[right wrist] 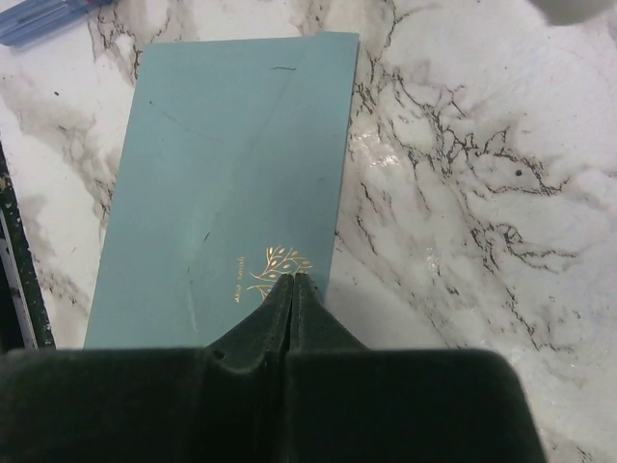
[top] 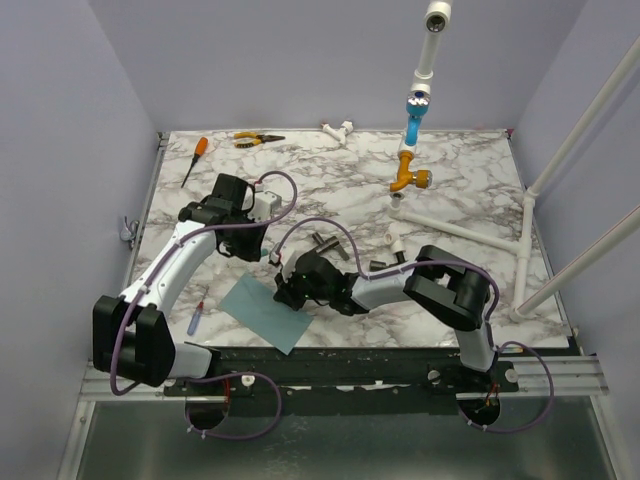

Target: Place the letter into the envelope and seal it

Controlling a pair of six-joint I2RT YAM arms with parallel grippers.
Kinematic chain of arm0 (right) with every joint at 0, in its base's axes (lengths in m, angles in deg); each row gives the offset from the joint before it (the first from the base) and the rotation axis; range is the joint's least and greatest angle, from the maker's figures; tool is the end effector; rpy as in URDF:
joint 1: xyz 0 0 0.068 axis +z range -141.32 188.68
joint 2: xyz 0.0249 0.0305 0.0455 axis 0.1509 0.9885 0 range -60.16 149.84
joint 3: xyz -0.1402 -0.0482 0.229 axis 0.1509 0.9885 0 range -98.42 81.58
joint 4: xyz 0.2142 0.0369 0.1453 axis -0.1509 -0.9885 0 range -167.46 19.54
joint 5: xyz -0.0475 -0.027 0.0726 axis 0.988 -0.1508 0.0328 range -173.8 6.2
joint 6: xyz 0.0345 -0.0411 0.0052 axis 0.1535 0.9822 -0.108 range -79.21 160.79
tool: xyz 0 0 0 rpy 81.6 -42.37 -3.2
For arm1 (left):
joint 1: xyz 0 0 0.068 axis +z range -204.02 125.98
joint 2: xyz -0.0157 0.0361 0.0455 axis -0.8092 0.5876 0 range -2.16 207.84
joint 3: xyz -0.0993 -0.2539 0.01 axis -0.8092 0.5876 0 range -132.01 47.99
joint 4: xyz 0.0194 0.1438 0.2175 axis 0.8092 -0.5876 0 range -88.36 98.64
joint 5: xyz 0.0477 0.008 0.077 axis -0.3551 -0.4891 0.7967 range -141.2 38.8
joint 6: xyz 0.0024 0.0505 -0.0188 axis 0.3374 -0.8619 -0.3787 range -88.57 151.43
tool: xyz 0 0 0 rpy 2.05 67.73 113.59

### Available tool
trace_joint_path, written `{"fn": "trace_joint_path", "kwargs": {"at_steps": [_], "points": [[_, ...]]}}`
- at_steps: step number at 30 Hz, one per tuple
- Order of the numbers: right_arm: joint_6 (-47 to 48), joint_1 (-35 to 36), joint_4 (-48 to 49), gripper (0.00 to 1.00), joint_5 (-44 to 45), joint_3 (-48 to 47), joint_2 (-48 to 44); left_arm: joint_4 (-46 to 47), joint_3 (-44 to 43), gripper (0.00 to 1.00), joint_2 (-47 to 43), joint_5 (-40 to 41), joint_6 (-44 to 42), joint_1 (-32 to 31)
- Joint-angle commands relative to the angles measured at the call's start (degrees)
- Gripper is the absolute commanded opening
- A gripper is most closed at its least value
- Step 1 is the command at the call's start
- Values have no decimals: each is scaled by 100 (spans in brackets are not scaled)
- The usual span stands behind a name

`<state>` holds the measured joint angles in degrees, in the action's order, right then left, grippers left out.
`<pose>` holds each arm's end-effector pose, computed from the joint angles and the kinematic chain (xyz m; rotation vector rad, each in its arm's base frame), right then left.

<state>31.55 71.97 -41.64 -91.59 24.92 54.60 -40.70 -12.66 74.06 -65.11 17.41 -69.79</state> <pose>0.1782 0.3652 0.1235 -1.0811 1.9257 0.8858 0.2433 -0.0777 0.2635 0.7619 2.5796 -0.3371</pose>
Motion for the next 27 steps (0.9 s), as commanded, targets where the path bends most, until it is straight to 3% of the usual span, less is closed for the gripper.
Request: {"fn": "trace_joint_path", "kwargs": {"at_steps": [1,12,22,27], "points": [[176,58,-1174,1,160,107,242,268,-191,0,299,-486,474,13],[764,472,-1626,1,668,-515,-490,311,9,0,-108,-252,302,205],[739,599,-1580,1,417,-788,213,311,193,0,-330,-331,190,396],[665,593,-2033,1,483,-1030,807,294,176,0,-370,-382,176,528]]}}
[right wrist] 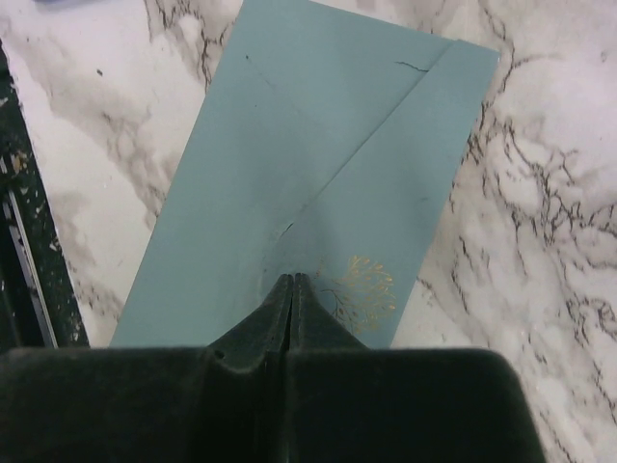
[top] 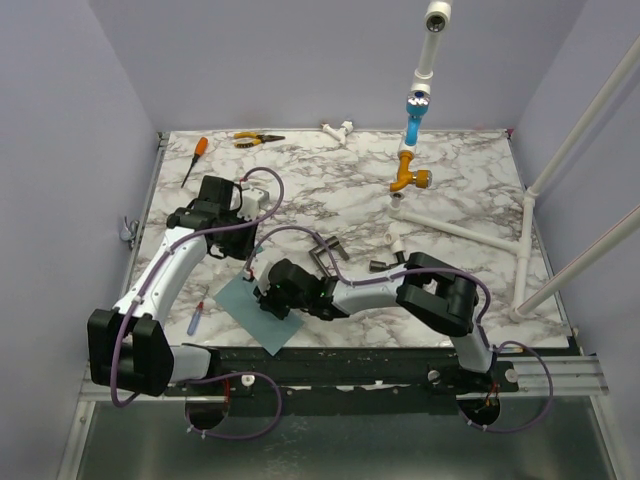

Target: Place the letter into the envelope and seal it

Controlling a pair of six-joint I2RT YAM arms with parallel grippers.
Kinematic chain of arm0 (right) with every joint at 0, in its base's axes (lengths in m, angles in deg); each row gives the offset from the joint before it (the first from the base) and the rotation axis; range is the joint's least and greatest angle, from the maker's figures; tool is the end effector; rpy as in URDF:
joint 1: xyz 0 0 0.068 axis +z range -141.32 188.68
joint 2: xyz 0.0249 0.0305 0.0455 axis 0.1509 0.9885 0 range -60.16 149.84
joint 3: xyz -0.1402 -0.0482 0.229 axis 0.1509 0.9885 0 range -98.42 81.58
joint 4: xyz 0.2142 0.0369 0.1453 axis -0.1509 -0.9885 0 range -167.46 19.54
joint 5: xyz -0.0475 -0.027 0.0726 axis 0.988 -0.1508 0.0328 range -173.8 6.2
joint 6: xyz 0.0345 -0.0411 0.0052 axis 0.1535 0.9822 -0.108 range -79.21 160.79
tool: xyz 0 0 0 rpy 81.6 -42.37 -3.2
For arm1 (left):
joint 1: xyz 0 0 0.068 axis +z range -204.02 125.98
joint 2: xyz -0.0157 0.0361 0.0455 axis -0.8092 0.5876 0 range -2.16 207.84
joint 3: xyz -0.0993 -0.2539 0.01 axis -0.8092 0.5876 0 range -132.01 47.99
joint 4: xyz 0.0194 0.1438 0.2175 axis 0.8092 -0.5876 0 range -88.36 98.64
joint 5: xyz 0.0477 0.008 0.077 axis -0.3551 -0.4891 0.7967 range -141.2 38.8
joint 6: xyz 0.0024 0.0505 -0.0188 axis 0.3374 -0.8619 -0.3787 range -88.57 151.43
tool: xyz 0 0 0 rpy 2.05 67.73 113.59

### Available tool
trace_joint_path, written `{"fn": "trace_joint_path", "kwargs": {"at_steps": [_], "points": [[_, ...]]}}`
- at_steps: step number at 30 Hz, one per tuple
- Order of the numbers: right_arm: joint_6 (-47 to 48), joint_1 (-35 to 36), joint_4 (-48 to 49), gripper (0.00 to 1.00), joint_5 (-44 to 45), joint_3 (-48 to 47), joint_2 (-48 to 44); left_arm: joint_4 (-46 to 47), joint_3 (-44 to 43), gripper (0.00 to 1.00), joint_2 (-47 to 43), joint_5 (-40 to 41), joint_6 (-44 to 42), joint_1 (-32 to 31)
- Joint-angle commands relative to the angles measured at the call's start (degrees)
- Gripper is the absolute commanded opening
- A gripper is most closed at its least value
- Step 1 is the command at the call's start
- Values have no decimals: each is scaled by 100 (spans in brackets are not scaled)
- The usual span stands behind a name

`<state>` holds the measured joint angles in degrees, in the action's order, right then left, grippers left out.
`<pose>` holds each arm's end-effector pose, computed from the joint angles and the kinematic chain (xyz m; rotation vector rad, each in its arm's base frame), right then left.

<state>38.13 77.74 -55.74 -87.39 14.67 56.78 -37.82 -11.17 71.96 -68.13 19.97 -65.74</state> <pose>0.1524 0.4046 0.1363 -1.2868 1.8985 0.7530 0.2443 -0.0613 0.2671 0.6234 2.5448 -0.3911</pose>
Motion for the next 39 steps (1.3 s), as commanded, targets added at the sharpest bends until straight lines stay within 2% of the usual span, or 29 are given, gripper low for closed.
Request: {"fn": "trace_joint_path", "kwargs": {"at_steps": [1,6,10,14,24,31,36,39], "points": [[19,11,-595,1,103,87,585,5,35,0,-175,-99,-80,143],[90,17,-655,1,453,257,321,5,40,0,-203,-131,-102,222],[371,11,-935,1,758,-249,41,-12,-17,0,-231,-160,-110,266],[559,22,-937,0,574,-661,-106,-45,-28,0,-300,-140,-144,309],[451,29,-787,1,9,-853,293,-56,1,0,-313,-169,-186,437],[290,20,-1048,0,200,-773,1076,-73,-2,0,-316,-216,-197,520],[104,12,-1055,0,613,-441,677,-74,53,0,-339,-228,-225,582],[382,12,-1348,1,708,-805,469,-74,34,0,-333,-251,-216,608]]}}
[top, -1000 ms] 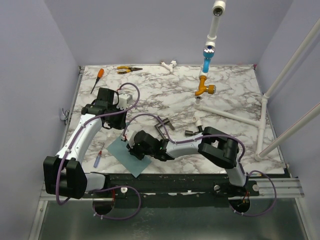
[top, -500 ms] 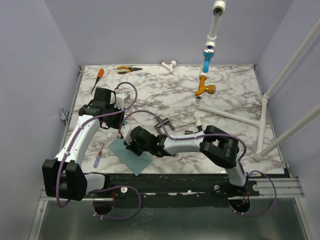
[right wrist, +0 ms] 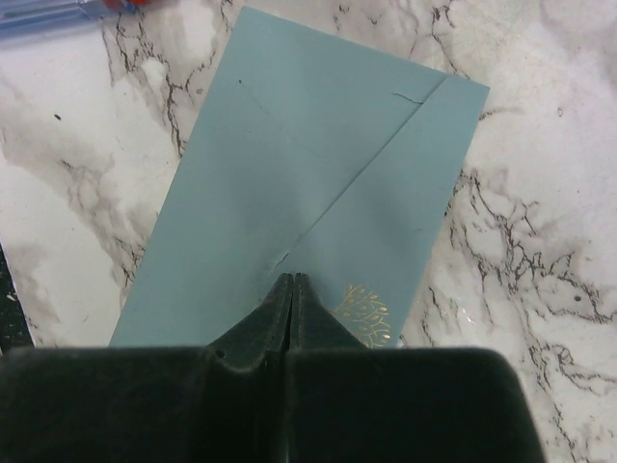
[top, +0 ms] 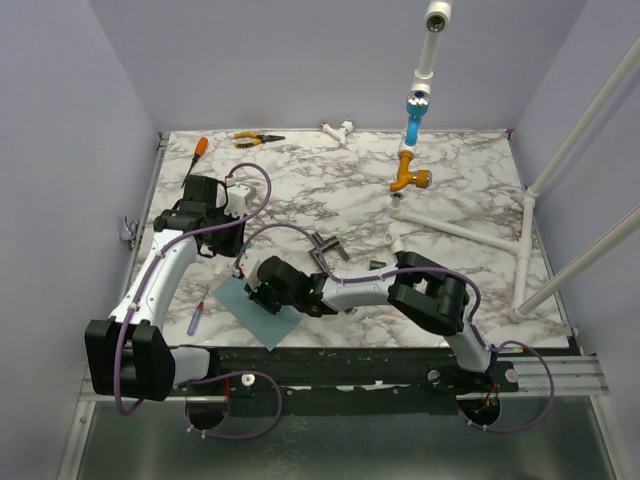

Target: Place the letter into the envelope and seal it

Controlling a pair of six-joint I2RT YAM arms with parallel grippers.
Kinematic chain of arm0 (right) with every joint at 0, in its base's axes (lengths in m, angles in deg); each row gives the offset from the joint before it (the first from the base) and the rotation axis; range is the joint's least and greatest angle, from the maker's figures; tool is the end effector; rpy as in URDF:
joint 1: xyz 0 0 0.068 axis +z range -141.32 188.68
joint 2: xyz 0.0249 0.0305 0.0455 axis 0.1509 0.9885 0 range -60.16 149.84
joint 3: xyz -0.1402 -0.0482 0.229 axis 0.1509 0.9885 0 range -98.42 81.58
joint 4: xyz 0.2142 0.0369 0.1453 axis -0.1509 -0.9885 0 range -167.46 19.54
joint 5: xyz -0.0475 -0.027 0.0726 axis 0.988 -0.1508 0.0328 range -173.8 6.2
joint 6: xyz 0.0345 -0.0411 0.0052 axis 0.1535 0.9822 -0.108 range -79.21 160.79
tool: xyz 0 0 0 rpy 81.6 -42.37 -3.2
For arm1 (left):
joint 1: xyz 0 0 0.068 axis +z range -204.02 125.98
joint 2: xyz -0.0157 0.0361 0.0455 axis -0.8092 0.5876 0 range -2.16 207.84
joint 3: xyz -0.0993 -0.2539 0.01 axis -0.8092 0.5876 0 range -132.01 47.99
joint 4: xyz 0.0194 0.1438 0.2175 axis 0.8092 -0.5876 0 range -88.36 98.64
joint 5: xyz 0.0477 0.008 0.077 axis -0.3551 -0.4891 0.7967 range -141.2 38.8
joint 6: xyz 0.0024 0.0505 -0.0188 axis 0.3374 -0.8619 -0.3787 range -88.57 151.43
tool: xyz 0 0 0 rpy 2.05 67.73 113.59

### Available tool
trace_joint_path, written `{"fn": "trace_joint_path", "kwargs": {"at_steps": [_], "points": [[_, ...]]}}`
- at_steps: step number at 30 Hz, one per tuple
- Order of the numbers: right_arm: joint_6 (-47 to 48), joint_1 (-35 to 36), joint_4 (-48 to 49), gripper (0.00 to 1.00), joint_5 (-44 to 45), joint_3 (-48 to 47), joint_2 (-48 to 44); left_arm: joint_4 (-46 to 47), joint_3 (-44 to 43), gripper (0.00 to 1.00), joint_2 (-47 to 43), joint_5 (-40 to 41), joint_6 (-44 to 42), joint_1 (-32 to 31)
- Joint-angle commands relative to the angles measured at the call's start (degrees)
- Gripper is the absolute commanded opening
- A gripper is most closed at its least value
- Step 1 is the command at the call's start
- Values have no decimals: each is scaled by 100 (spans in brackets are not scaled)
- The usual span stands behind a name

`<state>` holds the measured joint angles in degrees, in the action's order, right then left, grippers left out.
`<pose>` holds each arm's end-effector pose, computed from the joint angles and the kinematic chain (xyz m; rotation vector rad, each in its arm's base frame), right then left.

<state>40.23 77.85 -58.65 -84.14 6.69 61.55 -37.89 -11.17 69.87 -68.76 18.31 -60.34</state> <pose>0.1633 0.4300 0.1376 -1.2812 1.8714 0.6803 0.2430 -0.0378 0.2755 0.5412 2.5150 -0.3546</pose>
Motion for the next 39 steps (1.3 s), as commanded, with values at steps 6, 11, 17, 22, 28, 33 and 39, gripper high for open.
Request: {"fn": "trace_joint_path", "kwargs": {"at_steps": [6,11,17,22,28,33,39], "points": [[441,14,-1167,1,75,-800,-265,-85,-2,0,-214,-196,-32,96],[354,9,-996,1,69,-584,-331,-93,23,0,-259,-191,-63,123],[236,9,-889,1,-612,-509,90,-86,16,0,-226,-231,-59,167],[196,-14,-1026,1,-631,-517,676,-94,27,0,-263,-239,-60,193],[73,-51,-1353,0,-1,-115,643,-93,36,0,-269,-248,-93,235],[-4,-69,-1539,1,-110,-383,385,-89,16,0,-229,-287,-54,253],[239,-66,-1510,1,-483,-1054,-170,-118,-91,0,-311,-283,-59,253]]}}
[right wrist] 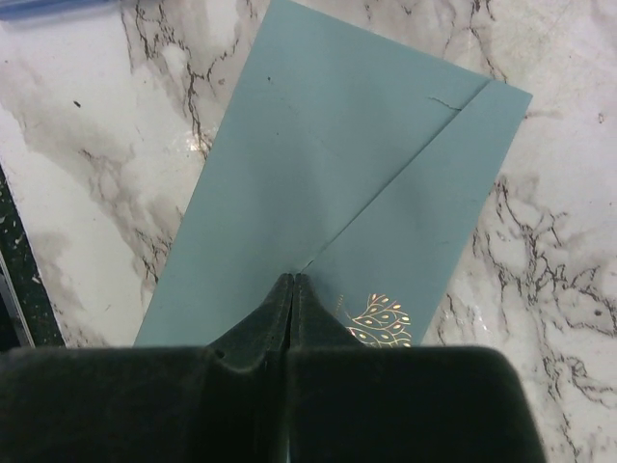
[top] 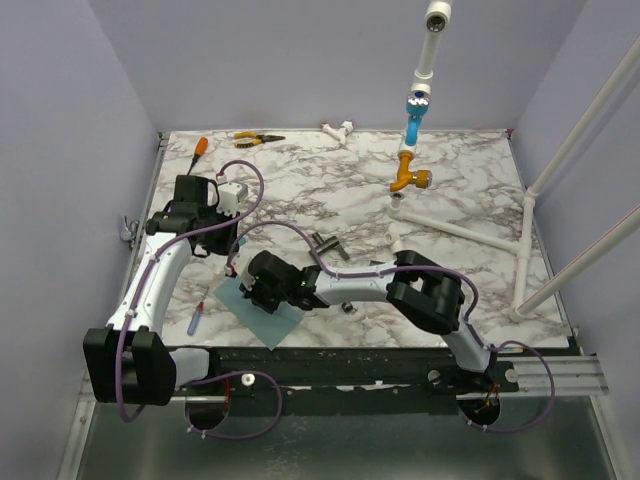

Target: Place the letter into the envelope and seal it

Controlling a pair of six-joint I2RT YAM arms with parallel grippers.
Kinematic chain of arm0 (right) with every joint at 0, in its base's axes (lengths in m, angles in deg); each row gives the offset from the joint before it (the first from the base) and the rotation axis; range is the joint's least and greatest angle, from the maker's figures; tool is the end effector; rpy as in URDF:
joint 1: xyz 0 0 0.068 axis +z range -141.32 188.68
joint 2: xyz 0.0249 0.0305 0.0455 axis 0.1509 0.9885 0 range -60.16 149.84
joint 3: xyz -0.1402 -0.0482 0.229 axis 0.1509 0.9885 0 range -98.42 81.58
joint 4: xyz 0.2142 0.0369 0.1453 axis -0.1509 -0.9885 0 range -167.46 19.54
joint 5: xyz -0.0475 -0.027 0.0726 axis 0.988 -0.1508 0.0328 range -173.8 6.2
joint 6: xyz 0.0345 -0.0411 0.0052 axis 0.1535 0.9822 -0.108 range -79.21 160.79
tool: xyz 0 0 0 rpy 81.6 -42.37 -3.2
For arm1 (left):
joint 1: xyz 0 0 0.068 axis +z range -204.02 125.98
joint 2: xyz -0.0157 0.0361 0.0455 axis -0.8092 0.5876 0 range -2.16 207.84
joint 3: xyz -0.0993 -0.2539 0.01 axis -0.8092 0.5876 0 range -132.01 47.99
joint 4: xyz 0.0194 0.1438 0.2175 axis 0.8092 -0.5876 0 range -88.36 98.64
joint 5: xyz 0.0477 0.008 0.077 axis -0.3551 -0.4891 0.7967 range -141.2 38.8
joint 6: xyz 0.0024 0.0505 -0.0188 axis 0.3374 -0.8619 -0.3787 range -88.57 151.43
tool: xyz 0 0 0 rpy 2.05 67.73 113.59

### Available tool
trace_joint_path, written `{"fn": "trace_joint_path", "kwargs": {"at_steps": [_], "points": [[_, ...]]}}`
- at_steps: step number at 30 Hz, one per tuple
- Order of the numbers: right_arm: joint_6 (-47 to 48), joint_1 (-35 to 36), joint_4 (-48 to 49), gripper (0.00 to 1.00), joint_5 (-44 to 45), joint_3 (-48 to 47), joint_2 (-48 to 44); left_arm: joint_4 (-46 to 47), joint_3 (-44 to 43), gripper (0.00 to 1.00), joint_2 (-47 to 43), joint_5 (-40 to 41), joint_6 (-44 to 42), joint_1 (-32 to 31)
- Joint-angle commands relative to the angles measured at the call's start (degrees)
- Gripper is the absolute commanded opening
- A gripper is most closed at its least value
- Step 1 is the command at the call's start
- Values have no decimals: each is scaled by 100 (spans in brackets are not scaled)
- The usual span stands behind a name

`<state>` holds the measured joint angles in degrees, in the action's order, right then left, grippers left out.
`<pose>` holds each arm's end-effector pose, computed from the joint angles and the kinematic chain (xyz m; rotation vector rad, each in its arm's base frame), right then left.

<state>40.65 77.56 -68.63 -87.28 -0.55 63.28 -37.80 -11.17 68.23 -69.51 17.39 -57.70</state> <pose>0.1686 0.4427 0.1474 -1.3588 1.9268 0.6893 0.2398 -0.0267 0.2821 0.5072 2.4844 -0.3402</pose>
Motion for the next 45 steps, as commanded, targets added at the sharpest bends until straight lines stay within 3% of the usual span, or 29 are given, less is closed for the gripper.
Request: {"fn": "trace_joint_path", "kwargs": {"at_steps": [1,9,23,35,40,45], "points": [[207,-41,-459,0,-237,-383,-453,-136,-107,0,-162,-209,29,-10],[32,-49,-235,1,-361,-6,-757,-164,-132,0,-196,-243,33,-15],[36,-50,-22,1,93,457,46,-177,-250,0,-210,-148,35,60],[140,-50,-172,1,-3,257,-527,-224,-640,0,-306,-57,-54,195],[91,-46,27,14,-607,4,-1098,-298,-1110,0,-324,-376,2,263],[45,-67,424,45,-959,385,-1977,-442,-1212,0,-530,-953,-25,263]]}}
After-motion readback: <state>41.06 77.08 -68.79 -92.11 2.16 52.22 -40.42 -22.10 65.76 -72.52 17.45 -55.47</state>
